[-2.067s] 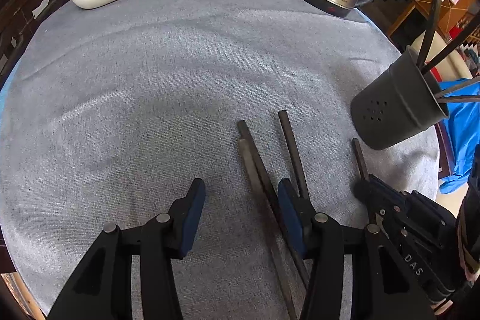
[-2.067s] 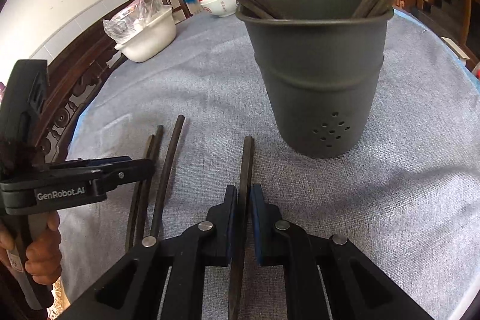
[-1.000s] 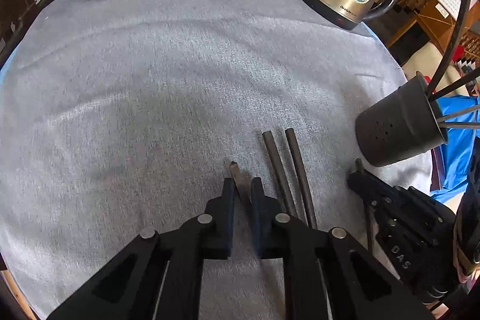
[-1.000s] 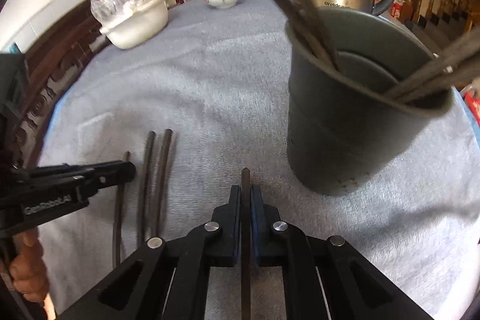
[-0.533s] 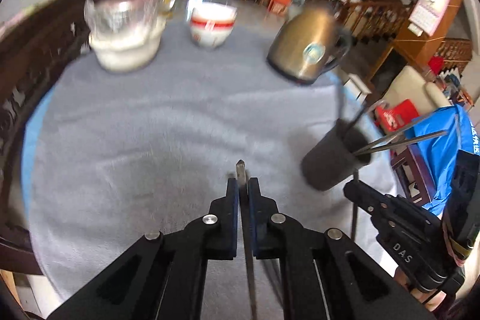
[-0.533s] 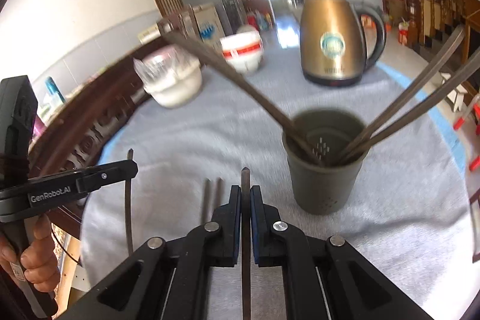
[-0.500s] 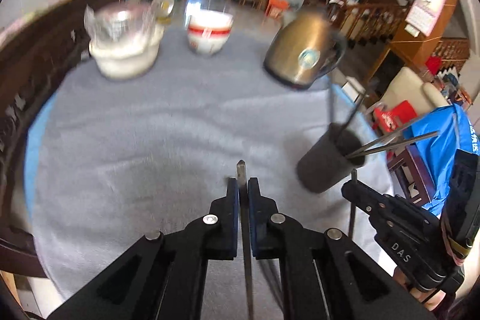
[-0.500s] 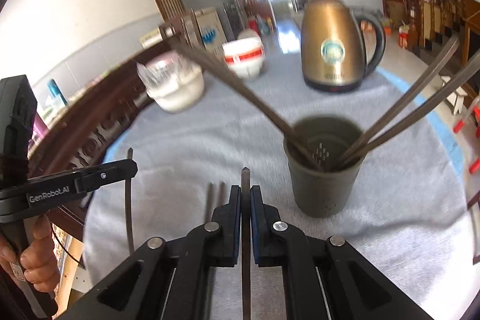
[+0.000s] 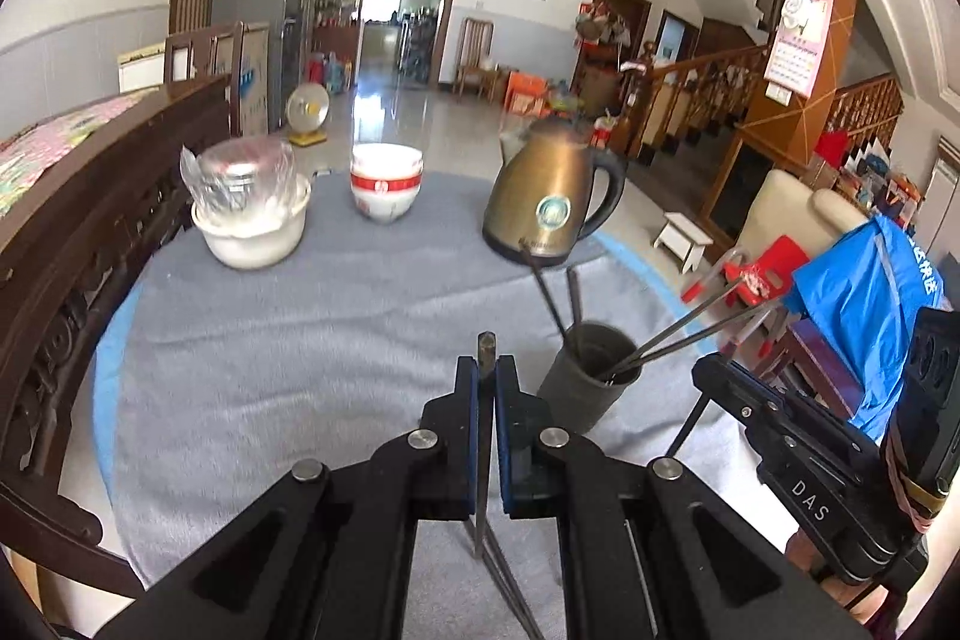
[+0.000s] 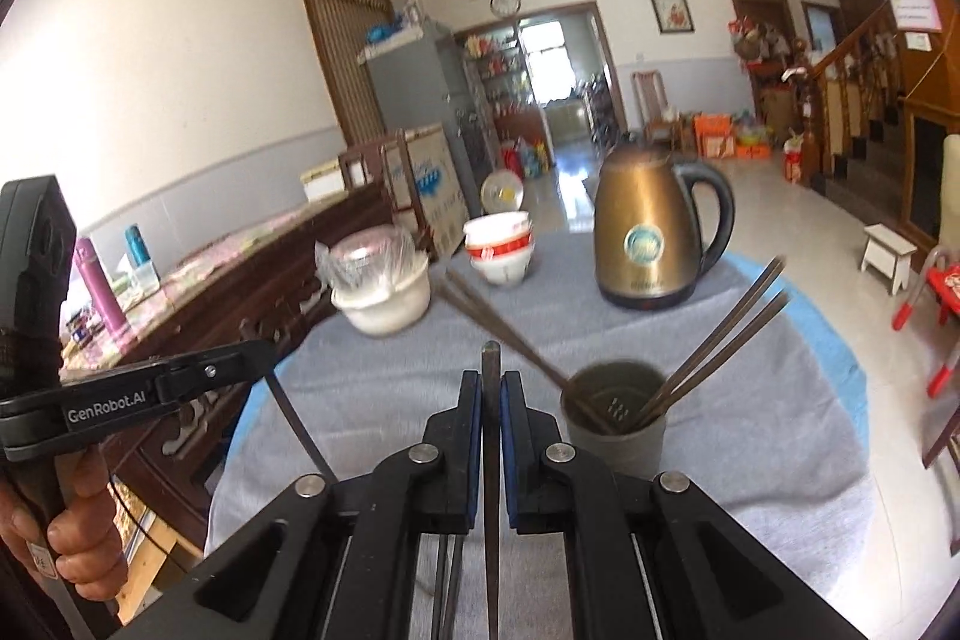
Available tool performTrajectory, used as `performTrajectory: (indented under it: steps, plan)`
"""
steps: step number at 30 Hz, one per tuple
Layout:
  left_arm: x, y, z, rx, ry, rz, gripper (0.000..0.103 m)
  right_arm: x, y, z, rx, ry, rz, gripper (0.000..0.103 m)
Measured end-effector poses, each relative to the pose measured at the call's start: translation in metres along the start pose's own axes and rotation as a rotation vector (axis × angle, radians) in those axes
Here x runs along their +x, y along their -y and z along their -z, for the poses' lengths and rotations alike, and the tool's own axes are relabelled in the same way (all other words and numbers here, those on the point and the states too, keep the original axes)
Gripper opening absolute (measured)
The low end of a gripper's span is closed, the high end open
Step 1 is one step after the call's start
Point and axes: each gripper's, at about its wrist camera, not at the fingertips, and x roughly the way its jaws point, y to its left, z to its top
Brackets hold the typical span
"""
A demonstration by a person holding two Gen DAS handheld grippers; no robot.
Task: Organize utensils
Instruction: 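Carry both held chopsticks up over the grey cup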
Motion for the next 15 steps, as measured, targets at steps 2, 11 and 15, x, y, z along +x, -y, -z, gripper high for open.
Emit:
performTrajectory:
  steps: [2,11,15]
  plan:
    - [-0.007,0.003,-0.005,-0.005,0.030,0.006,0.006,-0.010,0.002,-0.005,0.013,0.041,0.003,0.006]
    - [-0.024,0.023,-0.034,-0.001,0.156,0.033,0.006,-0.030,0.026,-0.034,0.070,0.184,0.045,0.006]
    - [-0.027,0.037,-0.050,0.018,0.215,0.038,0.006,-0.038,0.038,-0.050,0.091,0.242,0.065,0.006]
